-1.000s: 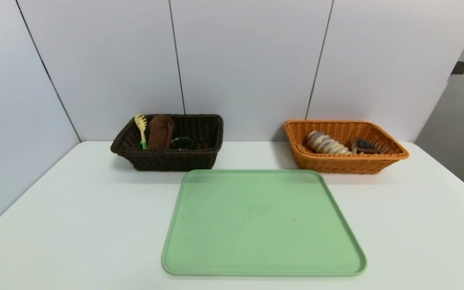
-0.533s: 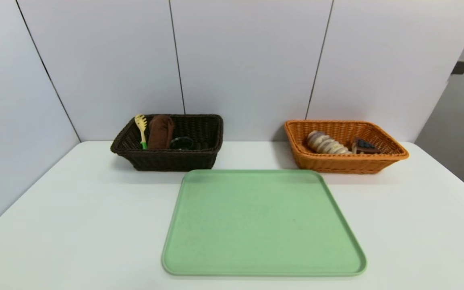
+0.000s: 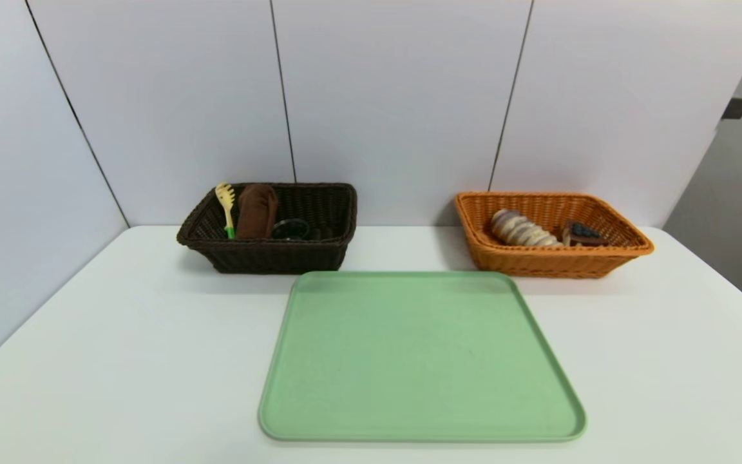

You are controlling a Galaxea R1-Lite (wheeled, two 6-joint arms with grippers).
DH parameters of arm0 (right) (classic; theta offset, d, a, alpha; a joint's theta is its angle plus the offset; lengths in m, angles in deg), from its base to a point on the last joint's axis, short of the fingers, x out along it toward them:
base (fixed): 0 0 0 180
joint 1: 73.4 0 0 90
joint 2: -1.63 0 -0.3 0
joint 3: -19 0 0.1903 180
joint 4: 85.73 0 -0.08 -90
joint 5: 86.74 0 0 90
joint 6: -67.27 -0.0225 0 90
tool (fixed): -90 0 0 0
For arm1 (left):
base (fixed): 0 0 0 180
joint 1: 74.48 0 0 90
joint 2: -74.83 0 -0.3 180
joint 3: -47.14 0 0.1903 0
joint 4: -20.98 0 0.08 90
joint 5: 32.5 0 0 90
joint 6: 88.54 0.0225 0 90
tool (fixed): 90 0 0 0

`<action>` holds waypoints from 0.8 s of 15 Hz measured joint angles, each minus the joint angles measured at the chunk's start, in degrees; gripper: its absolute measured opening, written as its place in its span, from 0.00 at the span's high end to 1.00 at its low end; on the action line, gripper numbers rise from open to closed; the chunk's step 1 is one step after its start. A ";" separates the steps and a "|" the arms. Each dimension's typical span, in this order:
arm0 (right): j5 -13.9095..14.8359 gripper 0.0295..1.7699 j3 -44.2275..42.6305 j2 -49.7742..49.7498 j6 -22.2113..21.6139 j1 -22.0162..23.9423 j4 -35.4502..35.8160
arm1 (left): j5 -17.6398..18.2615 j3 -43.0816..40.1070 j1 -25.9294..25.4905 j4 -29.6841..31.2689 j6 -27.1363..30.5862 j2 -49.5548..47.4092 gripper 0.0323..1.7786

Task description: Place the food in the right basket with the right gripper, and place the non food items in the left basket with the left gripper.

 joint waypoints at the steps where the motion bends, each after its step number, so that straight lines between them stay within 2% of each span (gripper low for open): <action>1: -0.05 0.03 0.00 0.00 0.02 0.00 0.00 | 0.02 0.00 0.00 0.02 0.00 0.00 0.05; 12: -0.05 0.03 0.00 0.00 0.05 0.00 0.00 | 0.02 0.00 0.00 0.00 0.02 0.00 0.05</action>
